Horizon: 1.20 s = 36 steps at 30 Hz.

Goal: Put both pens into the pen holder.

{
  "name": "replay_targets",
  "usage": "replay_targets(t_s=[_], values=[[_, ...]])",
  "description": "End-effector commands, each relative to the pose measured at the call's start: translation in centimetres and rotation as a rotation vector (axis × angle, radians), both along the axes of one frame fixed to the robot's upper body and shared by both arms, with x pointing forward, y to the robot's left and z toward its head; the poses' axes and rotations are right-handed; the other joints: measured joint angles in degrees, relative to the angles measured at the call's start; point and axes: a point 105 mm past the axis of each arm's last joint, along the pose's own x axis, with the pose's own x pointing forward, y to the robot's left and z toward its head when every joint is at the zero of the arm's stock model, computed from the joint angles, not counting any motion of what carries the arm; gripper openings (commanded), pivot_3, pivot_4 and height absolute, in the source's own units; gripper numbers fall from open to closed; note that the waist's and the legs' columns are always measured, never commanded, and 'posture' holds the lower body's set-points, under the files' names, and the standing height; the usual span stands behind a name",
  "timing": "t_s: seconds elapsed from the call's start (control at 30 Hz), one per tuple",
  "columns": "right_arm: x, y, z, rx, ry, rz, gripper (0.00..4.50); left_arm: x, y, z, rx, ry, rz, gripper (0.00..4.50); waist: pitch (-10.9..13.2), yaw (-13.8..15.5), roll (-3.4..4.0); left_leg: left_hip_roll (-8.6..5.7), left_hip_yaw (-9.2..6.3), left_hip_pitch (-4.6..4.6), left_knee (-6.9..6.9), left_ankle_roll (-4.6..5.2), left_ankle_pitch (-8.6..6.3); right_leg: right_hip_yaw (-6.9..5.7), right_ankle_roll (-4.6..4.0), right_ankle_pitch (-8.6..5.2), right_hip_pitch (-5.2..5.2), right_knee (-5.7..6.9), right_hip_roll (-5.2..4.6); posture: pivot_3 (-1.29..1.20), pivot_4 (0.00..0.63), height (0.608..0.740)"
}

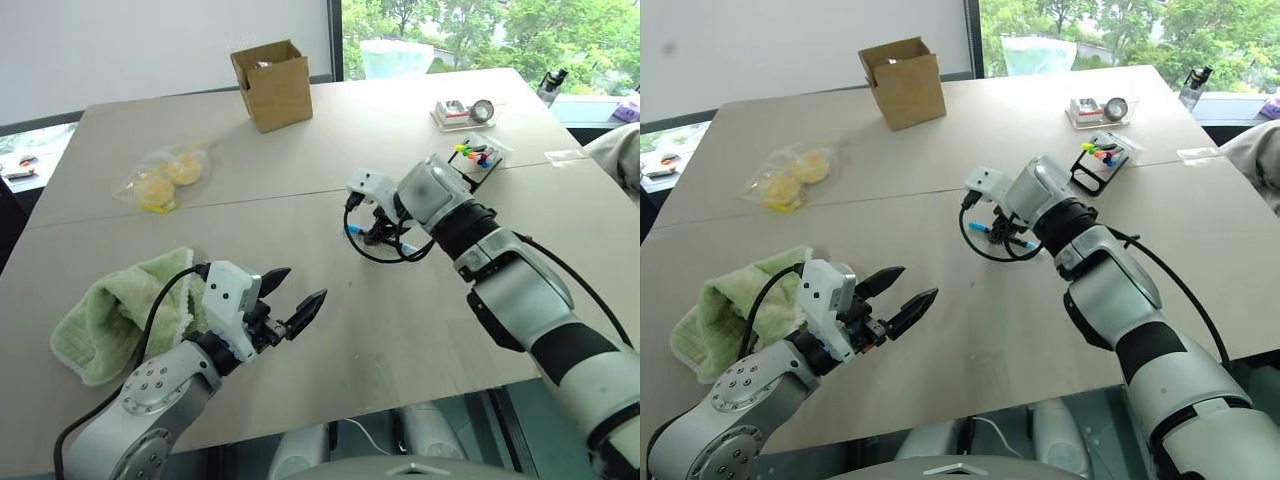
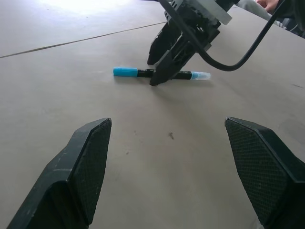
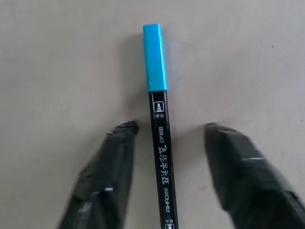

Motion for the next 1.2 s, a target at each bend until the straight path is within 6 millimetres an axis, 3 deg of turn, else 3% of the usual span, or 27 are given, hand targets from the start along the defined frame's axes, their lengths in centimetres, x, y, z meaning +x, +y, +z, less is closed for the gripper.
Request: replay_targets(t_s=[0.03,0.1,0.17,0.2,0.27,0.3,0.33,0.47,0.6,0.7,0.87,1.1,1.2], values=[[-1.3,1.6,-2.2,0.039,0.058,0.056,0.64,-0.5,-0.7,1.3,-0.003,-0.062,-0.016,3.92,-0.13,-0.06,-0.02,0.0,0.0,0.02,0.0,0.0,0.0,0.01,0.0,0.0,0.0,0.02,0.01,0.0,0.15,0.74],[-1.1,1.6,-2.1,0.048,0.011,0.084,0.03,-0.6,-0.7,1.4,-0.004,-0.063,-0.012,3.92,-0.35,-0.06,-0.04,0.0,0.02,0.07,0.0,0.0,0.0,0.05,0.0,0.0,0.02,0.06,0.01,0.0,0.15,0.74],[-1.0,1.7,-1.9,0.075,-0.012,0.097,0.03,-0.6,-0.8,1.4,-0.005,-0.064,-0.011,3.92,-0.46,-0.06,-0.08,0.0,0.06,0.19,0.01,0.0,0.0,0.07,-0.02,0.01,0.07,0.15,0.01,0.0,0.15,0.74],[-1.2,2.0,-1.0,0.181,-0.022,0.12,0.03,-0.6,-0.9,1.5,-0.007,-0.065,-0.008,3.92,-0.46,-0.04,-0.08,0.0,0.09,0.27,0.01,0.0,0.0,0.1,-0.03,0.02,0.08,0.21,0.01,0.0,0.15,0.74],[-1.4,2.6,2.2,0.451,-0.049,0.141,0.03,-0.6,-1.0,1.6,-0.01,-0.067,-0.003,3.92,-0.46,0.25,-0.1,0.0,0.09,0.46,-0.01,0.0,-0.01,0.08,-0.04,0.02,0.21,0.27,0.02,0.0,0.15,0.74],[-2.0,2.8,4.9,0.665,-0.035,0.179,0.03,-0.6,-1.0,1.6,-0.015,-0.067,0.001,3.92,-0.41,0.34,-0.03,0.0,0.06,0.44,-0.01,0.01,-0.01,0.05,-0.04,0.02,0.21,0.27,0.01,0.0,0.15,0.74],[-2.4,2.5,6.7,0.773,-0.061,0.231,0.03,-0.6,-1.0,1.7,-0.018,-0.068,0.004,3.92,-0.35,0.34,0.06,-0.01,0.06,0.37,0.0,0.01,-0.01,0.06,-0.04,0.02,0.19,0.27,0.0,0.0,0.15,0.74],[-1.4,-1.0,12.4,0.915,-0.385,0.303,0.03,-0.5,-0.8,1.8,-0.02,-0.068,0.007,3.92,-0.31,0.67,0.12,-0.05,0.04,-0.17,0.09,0.0,0.0,0.0,-0.02,0.03,-0.33,0.33,-0.05,0.0,0.15,0.74],[0.6,-4.8,15.7,0.925,-0.799,0.267,0.03,-0.3,-0.9,1.8,-0.022,-0.065,0.001,3.92,-0.33,0.88,0.09,-0.06,0.03,-0.21,0.03,0.0,0.0,-0.04,-0.02,0.03,-0.33,0.2,-0.07,0.0,0.15,0.74],[1.7,-6.9,15.2,0.849,-0.954,0.262,0.03,-0.1,-1.0,1.8,-0.021,-0.066,-0.014,3.92,-0.33,0.82,0.08,-0.05,0.14,-0.16,0.05,0.0,0.0,0.01,-0.02,0.03,-0.31,0.21,-0.05,0.0,0.15,0.74],[2.9,-9.2,12.9,0.6,-1.104,0.319,0.03,0.1,-0.7,2.0,-0.009,-0.067,-0.029,3.92,-0.33,0.62,0.08,-0.03,0.27,-0.11,0.07,0.01,0.0,0.1,-0.02,0.03,-0.29,0.27,-0.02,0.0,0.15,0.74],[3.0,-10.4,11.8,0.333,-1.241,0.436,0.03,0.0,-0.9,1.9,-0.004,-0.062,-0.041,3.92,-0.31,0.19,0.07,0.0,0.38,-0.12,0.06,0.01,0.01,0.18,-0.02,0.03,-0.3,0.2,0.01,0.0,0.15,0.74],[3.2,-10.4,12.0,0.308,-1.267,0.439,0.03,0.0,-0.8,1.9,-0.003,-0.059,-0.041,3.92,-0.31,0.19,0.07,0.0,0.37,-0.1,0.07,0.01,0.01,0.17,-0.02,0.03,-0.28,0.21,0.03,0.0,0.15,0.74]])
